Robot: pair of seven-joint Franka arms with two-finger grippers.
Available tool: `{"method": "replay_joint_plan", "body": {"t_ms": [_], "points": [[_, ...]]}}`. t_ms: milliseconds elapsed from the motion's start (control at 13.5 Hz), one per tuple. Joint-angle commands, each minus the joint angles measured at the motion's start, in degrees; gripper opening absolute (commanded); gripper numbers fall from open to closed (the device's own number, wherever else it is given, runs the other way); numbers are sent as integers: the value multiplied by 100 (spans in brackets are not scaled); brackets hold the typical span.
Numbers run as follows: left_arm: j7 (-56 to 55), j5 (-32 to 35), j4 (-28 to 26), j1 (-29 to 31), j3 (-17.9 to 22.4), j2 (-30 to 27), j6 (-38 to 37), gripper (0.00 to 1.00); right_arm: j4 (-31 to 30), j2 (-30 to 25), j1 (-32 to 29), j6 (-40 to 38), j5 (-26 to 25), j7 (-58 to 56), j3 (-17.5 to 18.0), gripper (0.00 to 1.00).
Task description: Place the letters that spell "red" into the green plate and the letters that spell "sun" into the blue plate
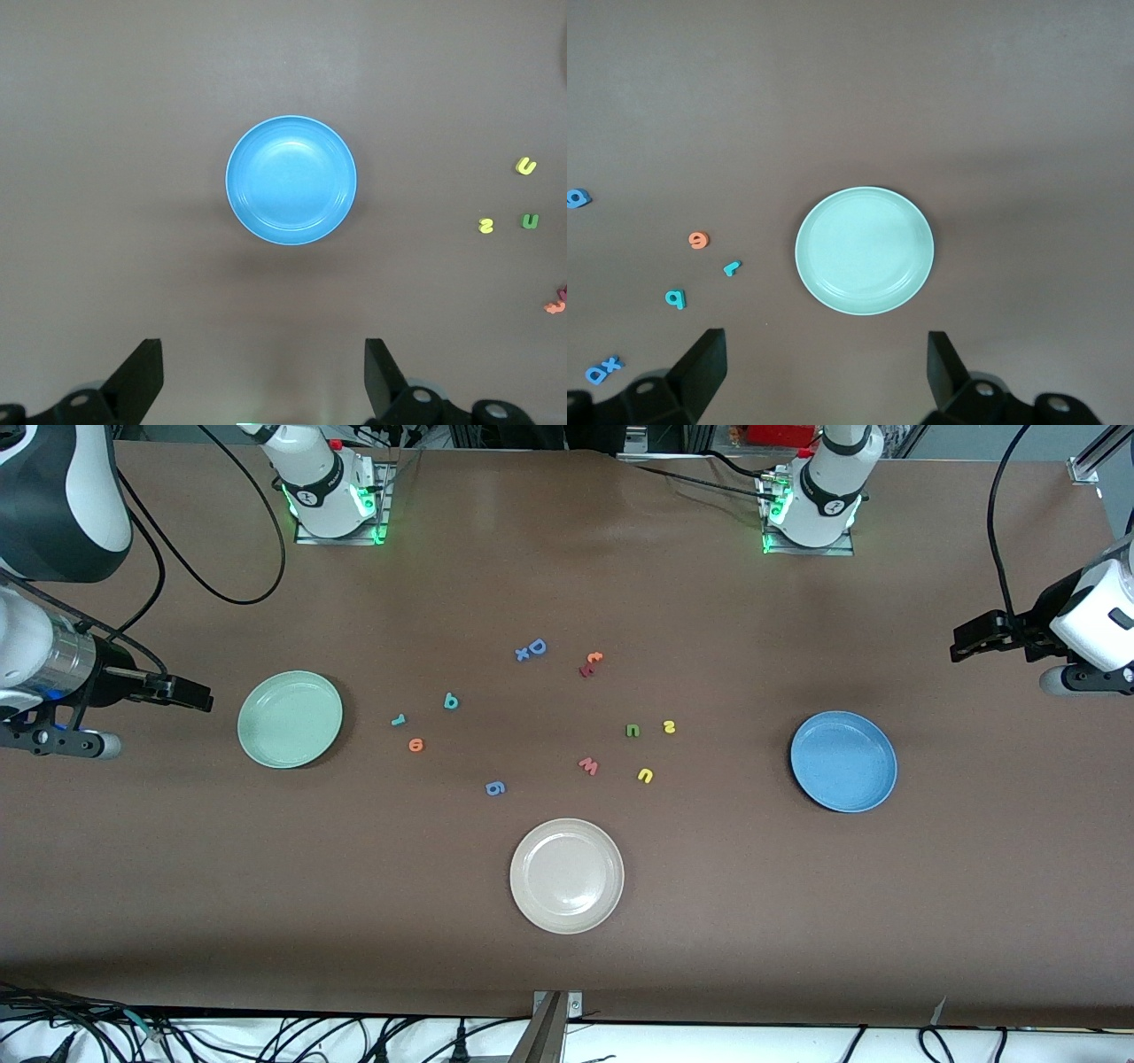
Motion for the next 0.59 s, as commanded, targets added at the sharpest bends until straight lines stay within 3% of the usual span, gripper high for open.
{"method": "replay_joint_plan", "body": {"t_ms": [0,518], "points": [[31,-17,67,8,-14,27,11,100,-56,-67,-27,54,-79,37,56,100],[-75,-17,75,-1,-22,27,11,100,-108,-67,-27,151,-61,37,56,100]]}}
